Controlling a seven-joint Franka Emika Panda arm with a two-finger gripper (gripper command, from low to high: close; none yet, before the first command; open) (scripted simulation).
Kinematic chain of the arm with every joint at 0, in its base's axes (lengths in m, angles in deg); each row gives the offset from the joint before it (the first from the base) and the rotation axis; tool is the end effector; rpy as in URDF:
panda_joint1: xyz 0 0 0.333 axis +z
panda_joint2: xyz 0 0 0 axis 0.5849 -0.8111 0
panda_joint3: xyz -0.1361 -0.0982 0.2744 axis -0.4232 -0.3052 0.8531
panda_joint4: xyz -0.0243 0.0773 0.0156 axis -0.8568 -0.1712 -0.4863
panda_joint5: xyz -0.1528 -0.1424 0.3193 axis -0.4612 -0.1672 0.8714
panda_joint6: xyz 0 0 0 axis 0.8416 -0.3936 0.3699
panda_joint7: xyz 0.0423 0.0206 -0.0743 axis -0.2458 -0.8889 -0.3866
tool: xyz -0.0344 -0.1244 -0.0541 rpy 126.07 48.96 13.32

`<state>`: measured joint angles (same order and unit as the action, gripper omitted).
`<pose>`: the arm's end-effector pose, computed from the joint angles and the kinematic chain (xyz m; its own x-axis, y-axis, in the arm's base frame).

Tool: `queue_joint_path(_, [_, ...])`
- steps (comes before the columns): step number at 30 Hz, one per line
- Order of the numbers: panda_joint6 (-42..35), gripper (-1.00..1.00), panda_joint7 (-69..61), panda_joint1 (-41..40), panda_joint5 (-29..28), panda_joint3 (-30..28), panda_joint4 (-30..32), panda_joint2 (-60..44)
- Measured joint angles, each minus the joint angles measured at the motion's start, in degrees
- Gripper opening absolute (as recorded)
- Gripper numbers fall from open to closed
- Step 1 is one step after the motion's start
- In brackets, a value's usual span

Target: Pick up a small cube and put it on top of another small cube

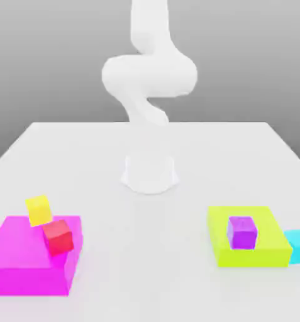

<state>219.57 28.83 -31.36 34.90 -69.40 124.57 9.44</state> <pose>0.3851 0.0252 0.6545 0.6113 -0.6224 0.4888 -0.4294 -0.7796 -0.4559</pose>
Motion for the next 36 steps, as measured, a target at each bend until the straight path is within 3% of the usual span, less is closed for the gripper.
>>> queue_joint_path(10, [8.2,0.00,-22.2,16.0,5.4,0.1,4.2,-20.1])
queue_joint_path(17, [14.0,0.00,-35.8,23.3,6.7,4.1,7.2,-33.7])
queue_joint_path(22, [18.4,0.00,-42.4,29.6,3.4,6.9,9.4,-43.4])
queue_joint_path(26, [21.8,0.00,-45.0,32.6,-3.0,7.9,11.2,-51.0])
queue_joint_path(31, [29.3,0.00,-43.8,35.6,-7.4,5.7,10.1,-61.2])
queue_joint_path(32, [30.8,-1.00,-43.5,36.0,-7.9,5.2,9.7,-63.1])
queue_joint_path(36, [30.7,-1.00,-43.5,36.0,-7.9,5.2,9.7,-63.1])
